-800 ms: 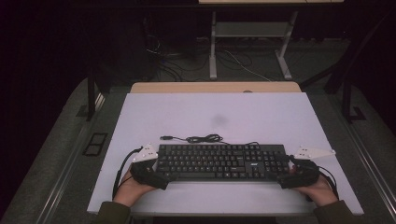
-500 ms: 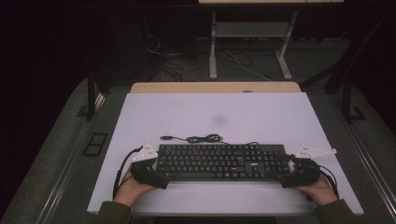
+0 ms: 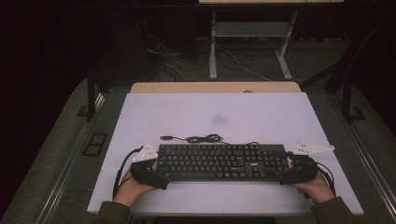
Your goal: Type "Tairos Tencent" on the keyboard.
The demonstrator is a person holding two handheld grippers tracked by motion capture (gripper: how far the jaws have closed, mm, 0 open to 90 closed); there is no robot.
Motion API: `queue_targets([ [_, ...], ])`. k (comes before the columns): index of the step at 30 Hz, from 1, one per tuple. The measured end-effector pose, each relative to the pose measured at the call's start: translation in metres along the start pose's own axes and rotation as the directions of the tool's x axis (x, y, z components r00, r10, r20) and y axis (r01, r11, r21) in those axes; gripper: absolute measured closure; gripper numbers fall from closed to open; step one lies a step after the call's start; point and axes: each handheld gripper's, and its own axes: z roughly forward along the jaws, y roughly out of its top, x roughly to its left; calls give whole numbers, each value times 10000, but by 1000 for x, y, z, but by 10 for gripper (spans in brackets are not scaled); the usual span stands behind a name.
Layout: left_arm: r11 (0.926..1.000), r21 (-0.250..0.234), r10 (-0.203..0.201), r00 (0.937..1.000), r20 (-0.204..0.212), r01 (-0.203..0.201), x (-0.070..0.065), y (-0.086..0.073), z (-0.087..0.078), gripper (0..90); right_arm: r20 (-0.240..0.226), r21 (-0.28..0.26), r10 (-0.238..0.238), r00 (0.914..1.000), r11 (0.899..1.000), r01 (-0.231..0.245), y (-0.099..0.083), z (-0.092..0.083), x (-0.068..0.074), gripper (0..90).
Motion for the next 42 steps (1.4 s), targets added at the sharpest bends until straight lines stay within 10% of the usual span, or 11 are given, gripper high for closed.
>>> queue_targets([
  [42, 9996, -255, -75, 10000, 60, 77, 0, 8, 6, 0, -844, -374, 11, 9964, 9993, -43, 20, 26, 9, 114],
])
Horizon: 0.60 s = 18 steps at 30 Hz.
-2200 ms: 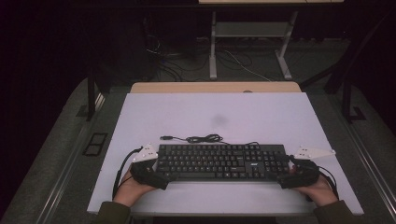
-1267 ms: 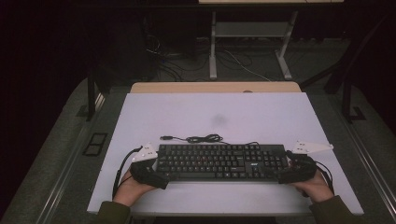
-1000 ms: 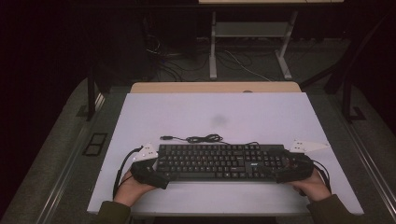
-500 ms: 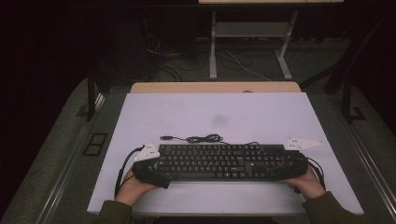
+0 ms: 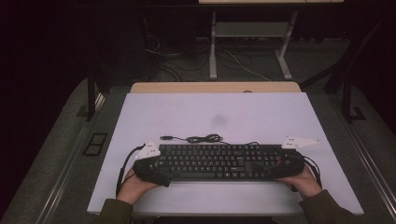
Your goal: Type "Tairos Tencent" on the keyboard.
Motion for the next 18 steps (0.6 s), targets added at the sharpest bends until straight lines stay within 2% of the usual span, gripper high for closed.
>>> queue_targets([
  [18, 9999, -78, -77, 10000, 53, 77, 1, -1, 3, 0, -310, 85, -22, 9995, 10000, 24, 8, 20, 4, 115],
])
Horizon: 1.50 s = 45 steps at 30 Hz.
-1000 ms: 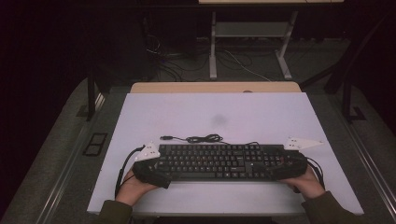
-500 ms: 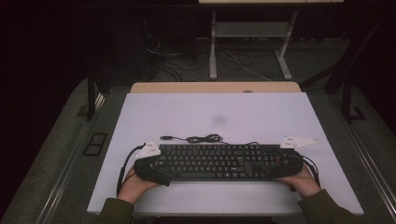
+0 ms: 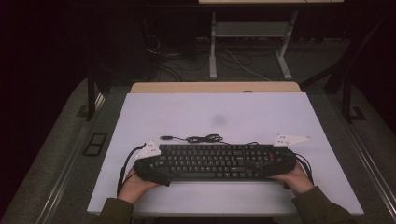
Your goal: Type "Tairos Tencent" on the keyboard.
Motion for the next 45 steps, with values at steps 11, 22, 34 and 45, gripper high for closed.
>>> queue_targets([
  [11, 10000, -57, -46, 10000, -7, 46, -1, 1, 0, 0, -243, 176, -158, 9996, 9997, 162, 4, 13, 2, 117],
  [22, 10000, 20, -25, 10000, 35, 25, -2, 0, 0, 0, -529, 450, -345, 9980, 9983, 369, 9, 25, 4, 208],
  [34, 10000, 76, 39, 10000, 45, -40, -3, 0, 1, 0, -848, 628, -506, 9951, 9965, 561, 13, 34, 6, 335],
  [45, 9998, 135, 142, 9999, 24, -142, -5, 0, 0, 0, -923, 899, -773, 9927, 9923, 856, 12, 34, 9, 582],
])
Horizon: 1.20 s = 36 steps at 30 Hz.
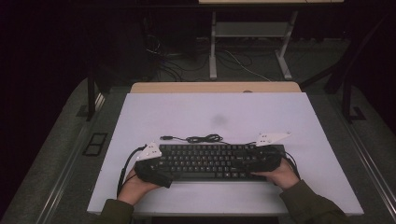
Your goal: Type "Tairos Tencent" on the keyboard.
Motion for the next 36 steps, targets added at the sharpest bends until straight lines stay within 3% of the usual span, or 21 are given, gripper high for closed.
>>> queue_targets([
  [6, 10000, -37, 22, 10000, -12, -22, 0, 0, -1, 0, 133, 311, -236, 9996, 9992, 232, -2, 2, 1, 767],
  [13, 10000, -4, 31, 10000, 21, -31, 0, 0, 0, 0, 163, 799, -393, 9991, 9961, 379, -3, 6, 4, 892],
  [24, 10000, 8, 35, 10000, 30, -35, -1, 0, 1, 0, 277, 1517, -425, 9987, 9877, 378, -8, 14, 4, 893],
  [36, 10000, -18, 61, 10000, 7, -61, -1, 0, 1, 0, 336, 1853, -606, 9976, 9812, 534, -11, 17, 3, 893],
])
